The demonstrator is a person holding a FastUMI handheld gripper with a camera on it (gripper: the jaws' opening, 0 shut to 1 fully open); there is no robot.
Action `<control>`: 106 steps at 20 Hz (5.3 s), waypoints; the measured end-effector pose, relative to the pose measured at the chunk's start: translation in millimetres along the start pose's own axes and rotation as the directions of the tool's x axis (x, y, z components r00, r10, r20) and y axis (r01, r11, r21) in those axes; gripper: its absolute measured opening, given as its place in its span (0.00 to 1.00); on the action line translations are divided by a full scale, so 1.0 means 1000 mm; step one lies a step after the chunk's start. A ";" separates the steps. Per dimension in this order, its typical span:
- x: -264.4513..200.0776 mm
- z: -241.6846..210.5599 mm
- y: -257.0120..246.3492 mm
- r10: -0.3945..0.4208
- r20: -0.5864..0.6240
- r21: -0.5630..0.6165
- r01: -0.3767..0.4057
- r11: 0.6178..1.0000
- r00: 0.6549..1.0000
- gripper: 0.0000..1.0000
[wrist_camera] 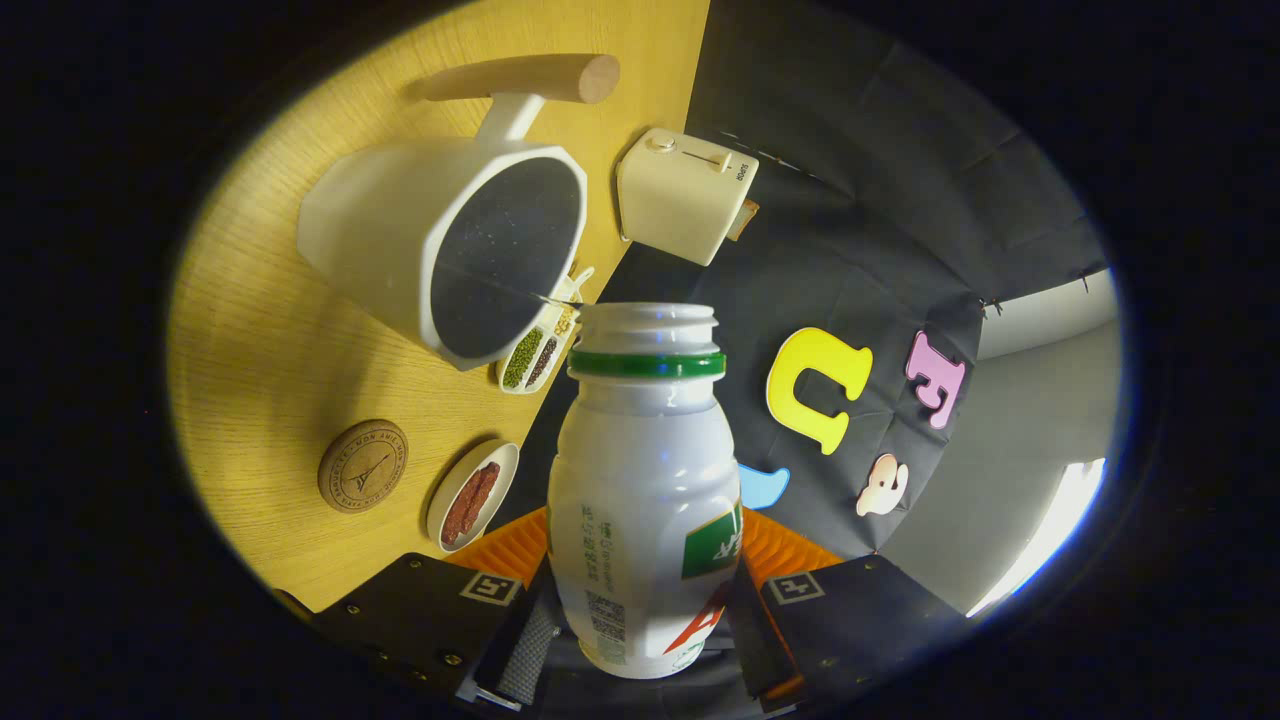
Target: Take the bottle from table, then pour the juice into the cup, finally place the bottle on the coaster
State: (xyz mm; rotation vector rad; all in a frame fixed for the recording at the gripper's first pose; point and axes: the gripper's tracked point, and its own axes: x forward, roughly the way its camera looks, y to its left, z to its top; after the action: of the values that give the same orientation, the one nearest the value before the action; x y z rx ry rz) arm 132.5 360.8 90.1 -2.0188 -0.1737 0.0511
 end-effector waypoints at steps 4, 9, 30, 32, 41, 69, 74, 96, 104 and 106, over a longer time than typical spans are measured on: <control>0.000 0.001 0.001 0.002 0.001 -0.002 -0.002 1.000 1.000 0.74; 0.000 0.003 0.001 0.002 0.003 0.002 -0.002 1.000 1.000 0.74; -0.029 -0.081 0.023 0.026 0.070 0.928 -0.075 0.365 0.997 0.74; -0.031 -0.093 0.033 0.033 0.061 0.959 -0.068 0.274 0.998 0.74; -0.014 -0.100 0.061 0.036 0.152 0.962 -0.140 -0.233 0.988 0.74; 0.052 -0.047 0.097 0.051 0.208 0.901 -0.171 -0.398 0.977 0.74; 0.059 -0.038 0.107 0.064 0.212 0.900 -0.169 -0.403 0.975 0.75; 0.061 -0.033 0.118 0.067 0.213 0.889 -0.165 -0.426 0.975 0.76; 0.020 -0.068 0.078 0.011 0.136 0.865 -0.113 -0.488 0.991 0.99; 0.003 -0.082 0.063 -0.001 0.115 0.872 -0.102 -0.478 0.993 0.99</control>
State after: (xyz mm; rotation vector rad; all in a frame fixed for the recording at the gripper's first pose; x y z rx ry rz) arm 150.5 261.4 69.7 0.0404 0.0143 0.2501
